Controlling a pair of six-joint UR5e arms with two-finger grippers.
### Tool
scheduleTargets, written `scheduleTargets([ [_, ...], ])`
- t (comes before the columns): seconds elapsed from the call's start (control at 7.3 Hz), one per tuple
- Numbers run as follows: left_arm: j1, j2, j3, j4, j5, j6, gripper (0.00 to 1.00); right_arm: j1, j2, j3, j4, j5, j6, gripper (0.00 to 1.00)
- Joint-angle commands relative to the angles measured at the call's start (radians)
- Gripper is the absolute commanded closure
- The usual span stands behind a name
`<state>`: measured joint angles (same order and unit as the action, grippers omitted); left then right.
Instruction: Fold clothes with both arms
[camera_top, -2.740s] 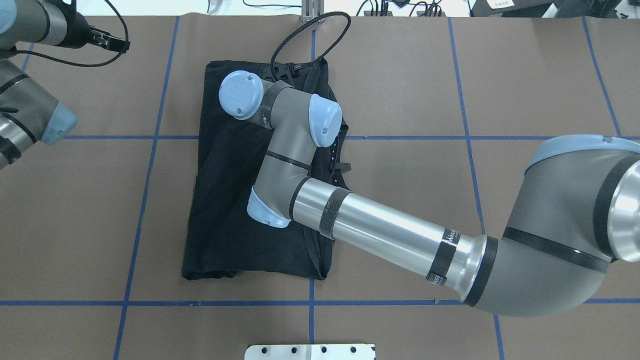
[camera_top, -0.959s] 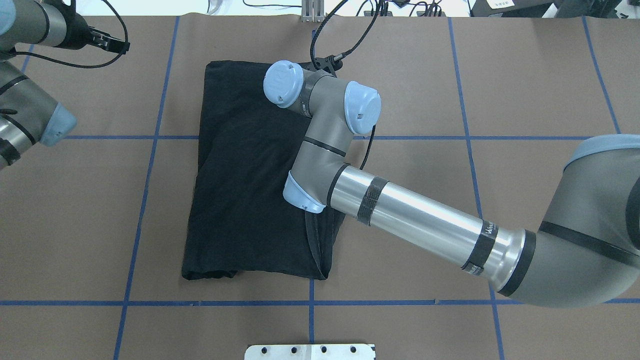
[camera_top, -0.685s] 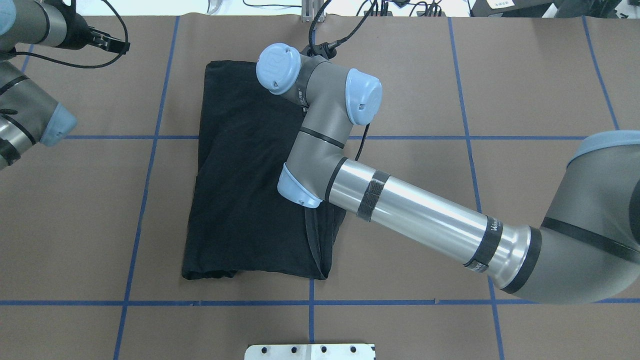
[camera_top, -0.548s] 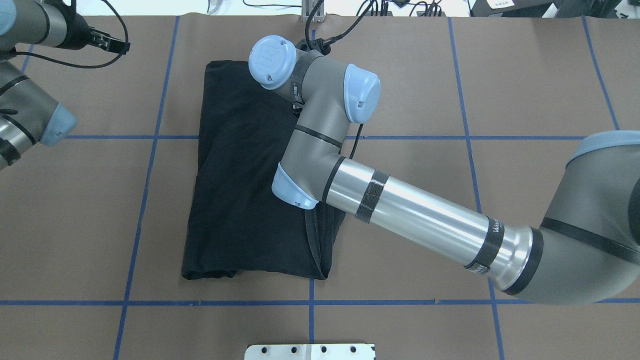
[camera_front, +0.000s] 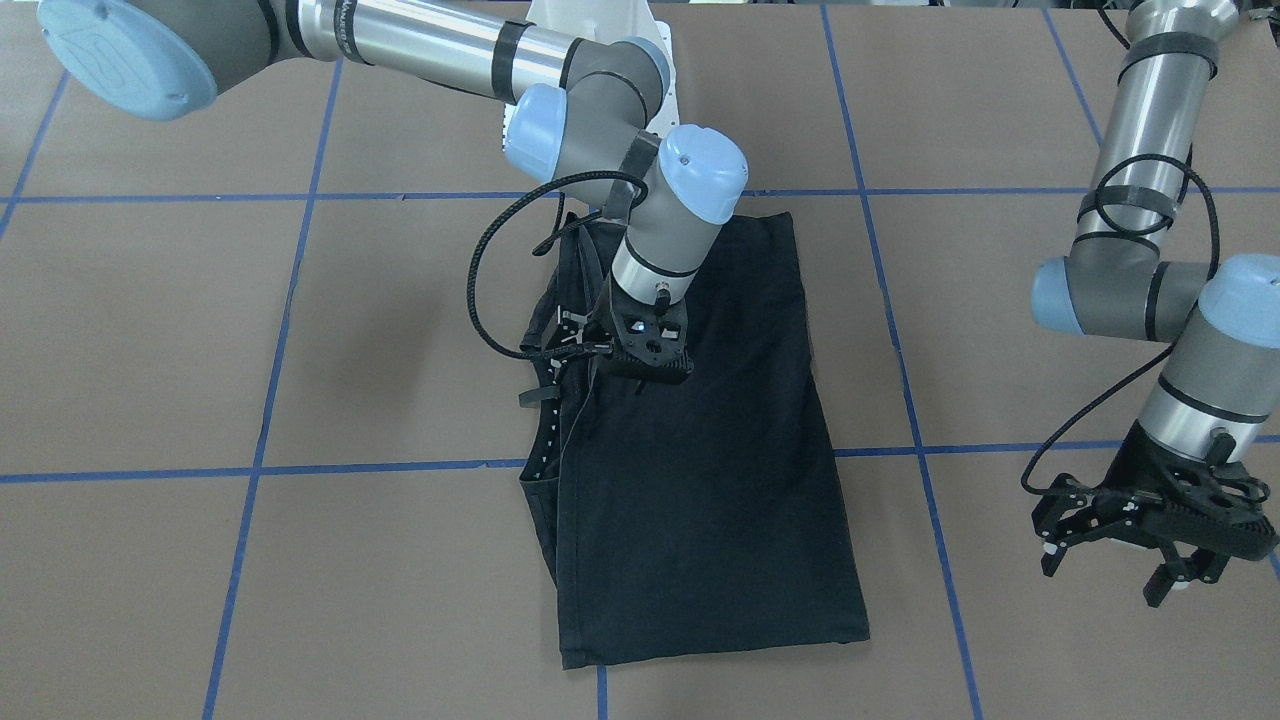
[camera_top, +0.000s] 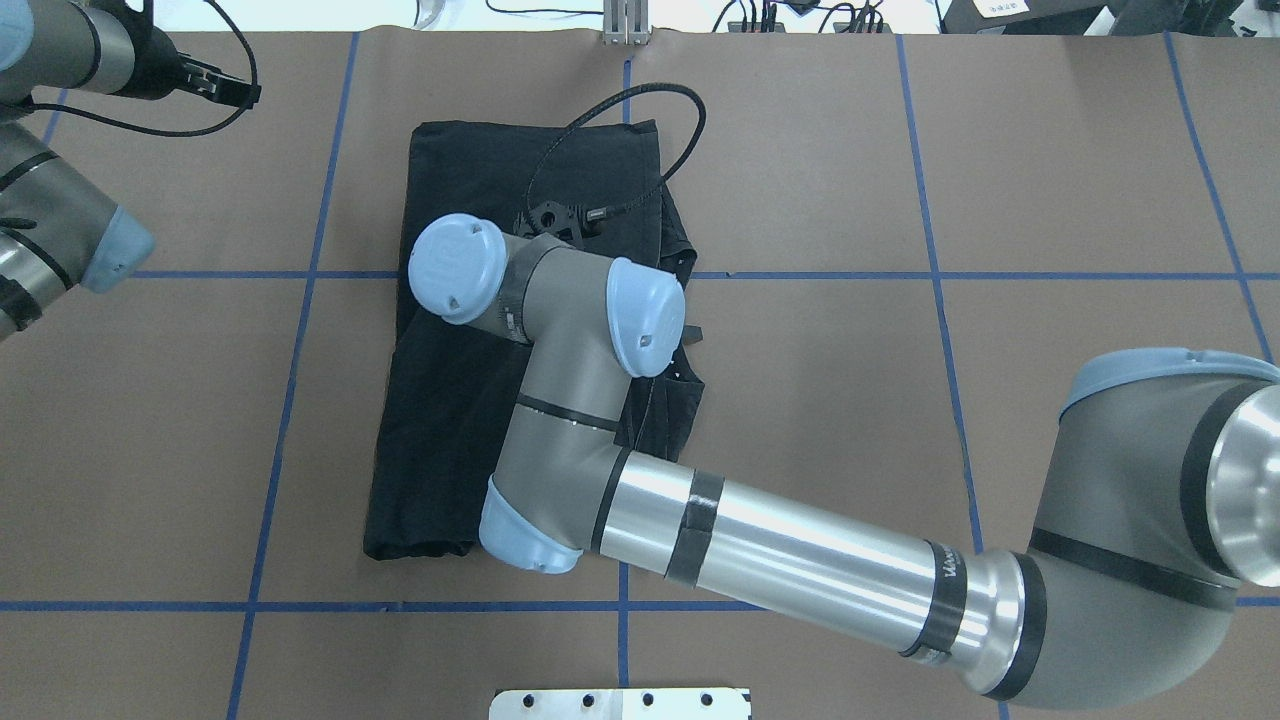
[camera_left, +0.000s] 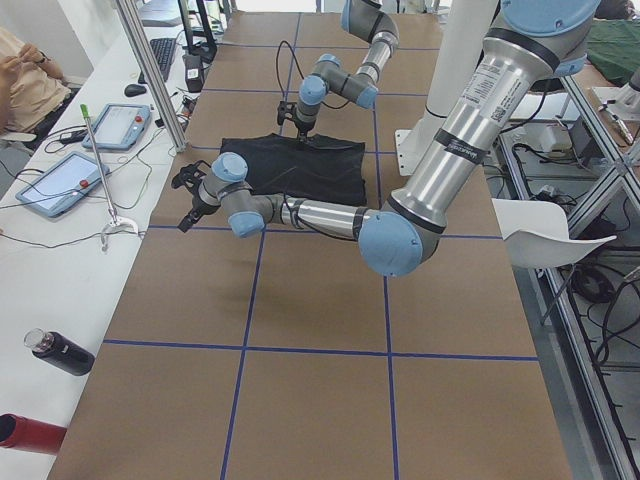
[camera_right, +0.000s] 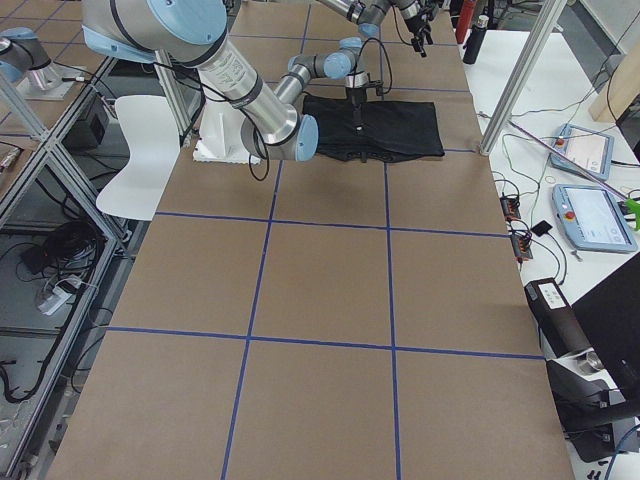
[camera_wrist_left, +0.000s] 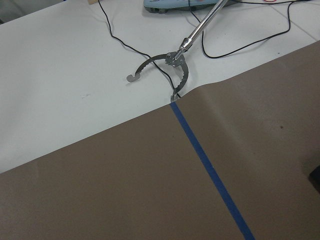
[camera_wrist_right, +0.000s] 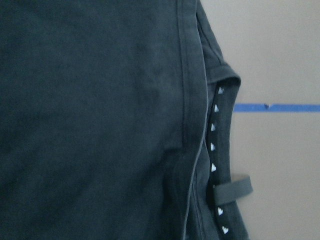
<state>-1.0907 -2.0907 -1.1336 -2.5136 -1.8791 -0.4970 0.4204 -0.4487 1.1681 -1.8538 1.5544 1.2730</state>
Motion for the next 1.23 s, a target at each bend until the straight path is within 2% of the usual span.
scheduleTargets([
  [0.0, 0.000, 0.000, 0.000, -0.001, 0.000, 0.000, 0.00, -0.055, 0.008, 0.004, -0.109, -0.024, 0.028, 0.00],
  [0.41, 0.000, 0.001, 0.002, -0.011, 0.002, 0.000, 0.00, -0.068, -0.002, 0.022, -0.192, -0.043, 0.020, 0.00],
  [0.82, 0.000, 0.001, 0.002, -0.011, 0.002, 0.000, 0.00, -0.071, -0.089, 0.096, -0.225, -0.069, 0.006, 0.00],
  [0.96, 0.000, 0.001, 0.000, -0.011, 0.002, -0.002, 0.00, -0.071, -0.125, 0.131, -0.234, -0.079, -0.020, 0.00],
  [1.1, 0.000, 0.001, -0.002, -0.011, 0.000, -0.002, 0.00, -0.068, -0.178, 0.225, -0.269, -0.083, -0.068, 0.00],
])
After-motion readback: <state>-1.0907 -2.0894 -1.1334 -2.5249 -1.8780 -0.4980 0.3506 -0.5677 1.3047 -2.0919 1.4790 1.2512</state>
